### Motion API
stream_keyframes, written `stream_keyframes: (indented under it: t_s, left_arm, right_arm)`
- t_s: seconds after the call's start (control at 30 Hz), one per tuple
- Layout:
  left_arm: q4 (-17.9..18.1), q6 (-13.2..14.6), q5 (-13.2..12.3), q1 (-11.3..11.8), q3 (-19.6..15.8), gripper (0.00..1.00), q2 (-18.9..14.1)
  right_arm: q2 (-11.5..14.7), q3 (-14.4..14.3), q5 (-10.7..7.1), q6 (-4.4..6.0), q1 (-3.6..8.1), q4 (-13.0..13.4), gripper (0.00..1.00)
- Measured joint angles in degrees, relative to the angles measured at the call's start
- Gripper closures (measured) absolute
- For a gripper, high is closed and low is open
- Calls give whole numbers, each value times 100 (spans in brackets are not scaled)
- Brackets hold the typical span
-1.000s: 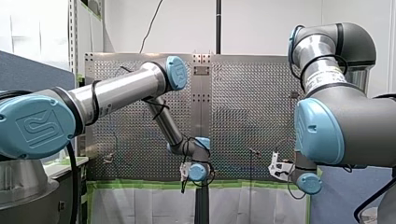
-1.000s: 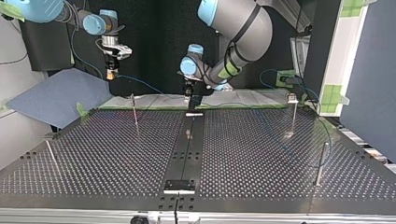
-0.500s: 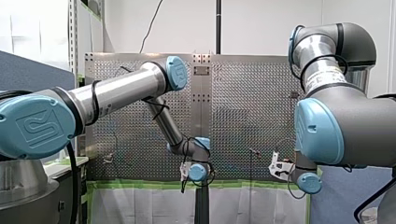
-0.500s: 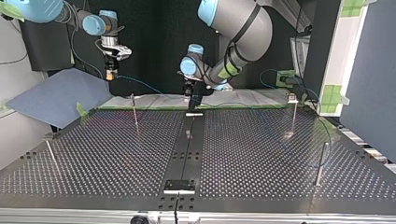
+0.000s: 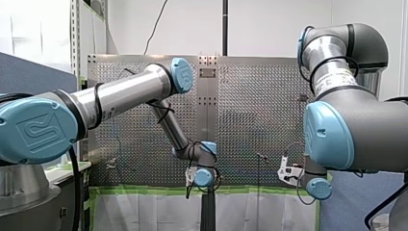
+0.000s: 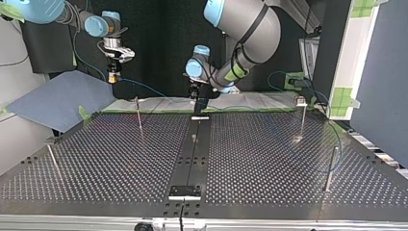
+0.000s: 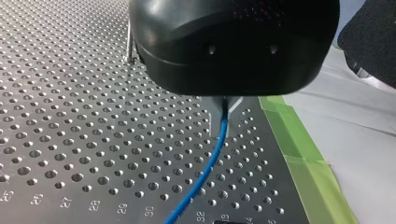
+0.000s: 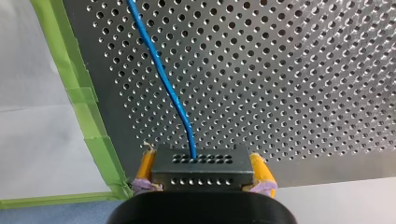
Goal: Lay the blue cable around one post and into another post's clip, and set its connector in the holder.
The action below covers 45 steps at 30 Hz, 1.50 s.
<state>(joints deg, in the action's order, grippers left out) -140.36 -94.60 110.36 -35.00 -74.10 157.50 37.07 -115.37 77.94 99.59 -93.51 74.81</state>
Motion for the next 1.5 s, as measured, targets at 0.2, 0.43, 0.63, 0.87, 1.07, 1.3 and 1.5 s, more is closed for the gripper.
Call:
stream_keyframes:
  t_s: [0.2, 0.43, 0.63, 0.87, 1.07, 1.3, 1.5]
  left_arm:
    - [-1, -1, -1, 0, 2, 100, 2]
    - [0, -11, -4, -1, 2, 100, -1]
    - [-1, -4, -13, -101, 2, 100, -8]
    - [-8, 22, -30, -275, 1, 100, -87]
    - [-15, 29, 12, -397, 2, 100, -190]
    - [-13, 30, 73, -453, 3, 100, -206]
    - [-15, 30, 156, -466, 3, 100, -207]
  right_arm:
    - [0, 0, 8, -4, 3, -2, 100]
    - [0, 0, 11, -10, 3, -4, 100]
    - [1, 0, 17, 0, 7, -7, 100]
    - [1, 1, 21, 1, 17, -3, 100]
    - [2, 2, 70, 9, 30, -3, 100]
    - [2, 2, 216, 63, 120, -9, 100]
    - [6, 6, 230, 111, 237, -6, 100]
